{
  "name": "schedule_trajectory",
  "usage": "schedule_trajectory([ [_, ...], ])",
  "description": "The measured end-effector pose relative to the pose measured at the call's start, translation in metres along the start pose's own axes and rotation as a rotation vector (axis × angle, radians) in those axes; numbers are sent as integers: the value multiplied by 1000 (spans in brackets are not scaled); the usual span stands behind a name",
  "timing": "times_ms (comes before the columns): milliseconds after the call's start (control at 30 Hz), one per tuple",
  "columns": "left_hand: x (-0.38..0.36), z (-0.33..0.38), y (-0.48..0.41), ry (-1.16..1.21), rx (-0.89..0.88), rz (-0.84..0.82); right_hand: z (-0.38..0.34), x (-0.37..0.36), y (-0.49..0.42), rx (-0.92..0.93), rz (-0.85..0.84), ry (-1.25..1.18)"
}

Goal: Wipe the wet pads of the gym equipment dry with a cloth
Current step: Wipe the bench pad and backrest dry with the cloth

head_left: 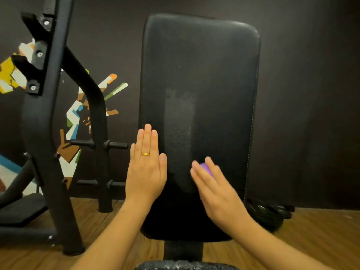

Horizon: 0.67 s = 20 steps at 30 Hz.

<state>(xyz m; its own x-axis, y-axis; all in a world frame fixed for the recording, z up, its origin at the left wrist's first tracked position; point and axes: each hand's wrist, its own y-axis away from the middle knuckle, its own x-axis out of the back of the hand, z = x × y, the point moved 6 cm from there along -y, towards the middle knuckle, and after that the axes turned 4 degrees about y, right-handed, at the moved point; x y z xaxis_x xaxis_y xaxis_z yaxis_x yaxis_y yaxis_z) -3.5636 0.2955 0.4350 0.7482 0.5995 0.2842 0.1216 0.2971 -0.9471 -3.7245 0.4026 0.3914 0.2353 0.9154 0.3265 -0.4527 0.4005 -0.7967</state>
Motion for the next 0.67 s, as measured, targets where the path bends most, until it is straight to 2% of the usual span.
schedule_trajectory([
  [100, 1, 1, 0, 10, -5, 8, -24, -11, 58, 293, -146, 53],
  [200, 2, 1, -1, 12, -9, 19, -12, -11, 48, 398, -193, 83],
  [300, 2, 1, 0, 33, -11, 30, -3, -11, 26, 334, -130, 36],
  [467, 3, 3, 0, 51, -10, 42, 35, 8, -64, -25, 88, -6],
  [568, 2, 2, -1, 82, 5, 24, 54, 20, -132, -35, 148, 16],
  [668, 2, 1, -2, 77, 14, 26, 54, 25, -193, 51, 165, 13],
])
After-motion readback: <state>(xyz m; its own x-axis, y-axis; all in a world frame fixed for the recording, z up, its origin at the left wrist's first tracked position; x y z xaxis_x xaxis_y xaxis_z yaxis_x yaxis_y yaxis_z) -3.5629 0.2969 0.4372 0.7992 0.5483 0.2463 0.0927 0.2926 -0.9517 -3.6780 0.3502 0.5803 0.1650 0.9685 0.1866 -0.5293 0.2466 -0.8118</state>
